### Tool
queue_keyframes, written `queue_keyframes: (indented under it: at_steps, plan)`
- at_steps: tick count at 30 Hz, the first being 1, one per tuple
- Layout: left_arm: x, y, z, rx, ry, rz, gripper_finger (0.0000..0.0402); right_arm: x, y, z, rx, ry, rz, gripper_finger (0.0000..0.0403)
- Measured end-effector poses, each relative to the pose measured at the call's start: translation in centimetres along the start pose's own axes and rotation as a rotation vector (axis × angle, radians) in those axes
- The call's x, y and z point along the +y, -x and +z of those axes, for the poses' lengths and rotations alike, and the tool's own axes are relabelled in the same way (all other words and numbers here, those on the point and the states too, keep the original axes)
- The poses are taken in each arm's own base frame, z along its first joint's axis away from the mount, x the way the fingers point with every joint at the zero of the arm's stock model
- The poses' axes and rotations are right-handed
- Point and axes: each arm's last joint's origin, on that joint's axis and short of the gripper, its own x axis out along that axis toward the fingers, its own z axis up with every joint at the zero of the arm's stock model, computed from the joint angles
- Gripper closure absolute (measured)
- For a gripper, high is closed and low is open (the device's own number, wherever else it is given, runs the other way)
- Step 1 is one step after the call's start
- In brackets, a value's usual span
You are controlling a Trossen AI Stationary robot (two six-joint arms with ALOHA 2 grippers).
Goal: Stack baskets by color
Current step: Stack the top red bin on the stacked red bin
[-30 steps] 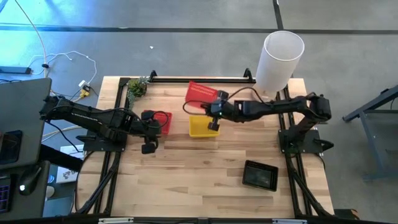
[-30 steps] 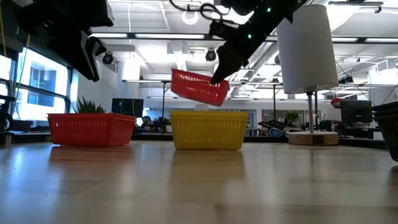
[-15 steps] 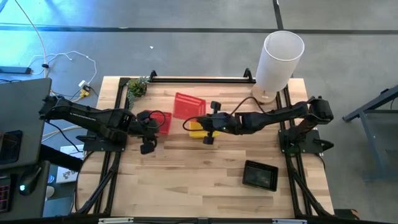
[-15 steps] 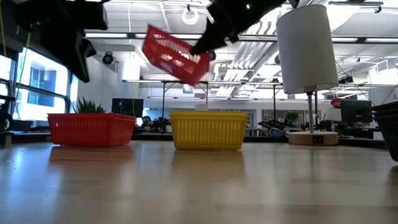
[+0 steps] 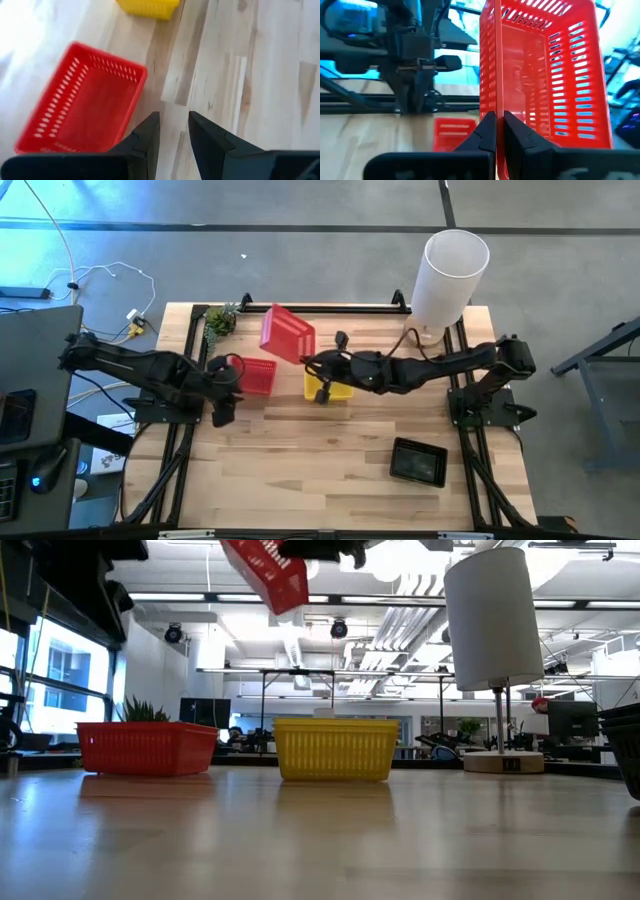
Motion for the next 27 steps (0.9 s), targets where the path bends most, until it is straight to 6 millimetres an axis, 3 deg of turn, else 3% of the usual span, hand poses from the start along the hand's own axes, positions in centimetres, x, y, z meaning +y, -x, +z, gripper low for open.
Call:
queue_keyframes:
  at_steps: [7,13,18,27]
  plan:
    - [0.8,2.0,0.1,-0.135,-0.034,0.079,0.0312,-0.5,-1.0,3.1,0.034,0.056,-0.075,0.0403]
    - [1.5,3.4,0.1,-0.216,-0.028,0.123,0.0312,0.1,-3.4,3.5,0.101,0.080,-0.073,0.0403]
    - [1.8,4.5,0.4,-0.300,-0.077,0.183,0.0312,0.8,-5.7,2.4,0.181,0.070,-0.104,0.0403]
    - [1.0,5.7,1.1,-0.409,-0.173,0.124,0.0312,1.8,-9.3,-1.7,0.325,0.068,-0.071,0.0403]
